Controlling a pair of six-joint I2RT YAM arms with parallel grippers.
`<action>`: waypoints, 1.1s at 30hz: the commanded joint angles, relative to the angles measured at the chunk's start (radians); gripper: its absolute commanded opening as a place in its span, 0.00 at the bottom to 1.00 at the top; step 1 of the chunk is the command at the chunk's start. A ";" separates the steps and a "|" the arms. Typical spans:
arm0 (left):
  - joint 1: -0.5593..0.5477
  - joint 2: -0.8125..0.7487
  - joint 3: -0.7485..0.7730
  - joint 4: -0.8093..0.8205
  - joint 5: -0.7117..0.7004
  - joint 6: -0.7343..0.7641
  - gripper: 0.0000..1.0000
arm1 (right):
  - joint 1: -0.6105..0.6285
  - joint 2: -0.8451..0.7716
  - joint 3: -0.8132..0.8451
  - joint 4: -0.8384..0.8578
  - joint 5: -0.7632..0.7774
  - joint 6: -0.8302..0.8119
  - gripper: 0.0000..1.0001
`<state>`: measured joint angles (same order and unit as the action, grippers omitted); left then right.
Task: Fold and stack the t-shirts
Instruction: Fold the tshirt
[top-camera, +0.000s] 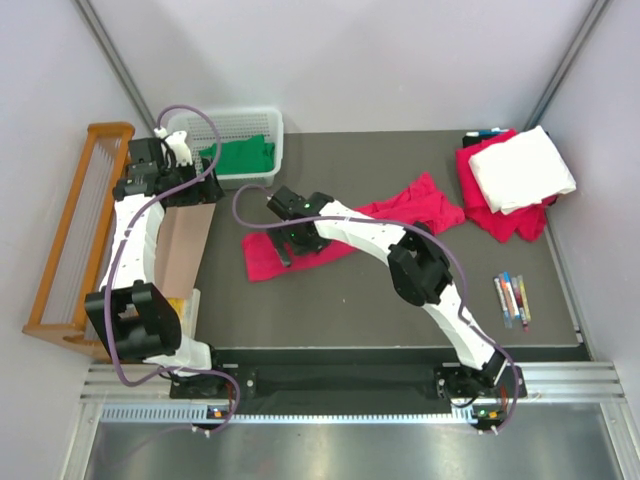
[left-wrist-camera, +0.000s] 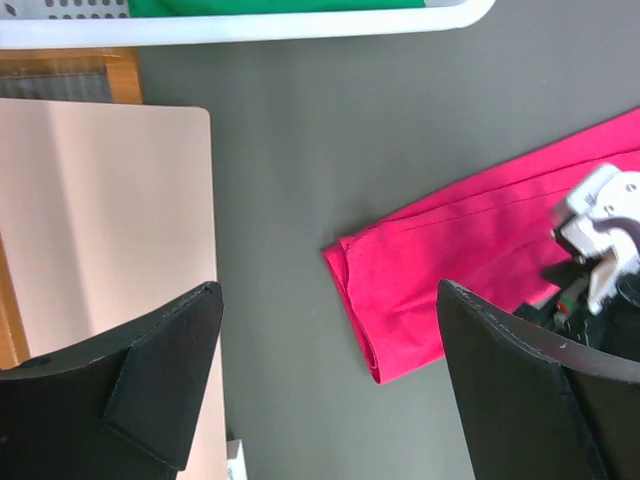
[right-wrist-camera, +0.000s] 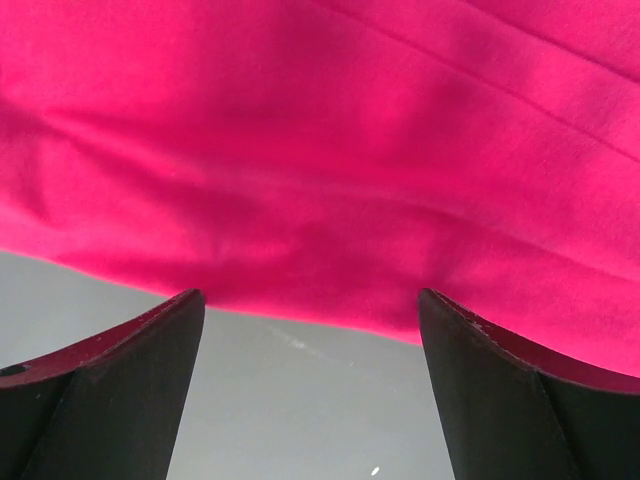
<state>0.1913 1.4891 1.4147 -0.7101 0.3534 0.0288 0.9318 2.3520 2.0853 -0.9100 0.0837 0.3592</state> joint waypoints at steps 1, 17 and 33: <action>0.010 -0.039 -0.002 0.049 0.053 -0.026 0.92 | -0.014 -0.014 0.042 0.051 -0.039 0.021 0.87; 0.010 -0.007 -0.007 0.054 0.041 -0.004 0.92 | -0.005 0.024 -0.034 0.115 -0.111 0.021 0.86; 0.010 -0.004 -0.016 0.055 0.064 0.016 0.92 | -0.013 -0.132 -0.355 0.209 -0.205 0.067 0.84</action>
<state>0.1951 1.4883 1.3911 -0.7006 0.3935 0.0288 0.9192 2.2929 1.8935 -0.6872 -0.0376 0.3740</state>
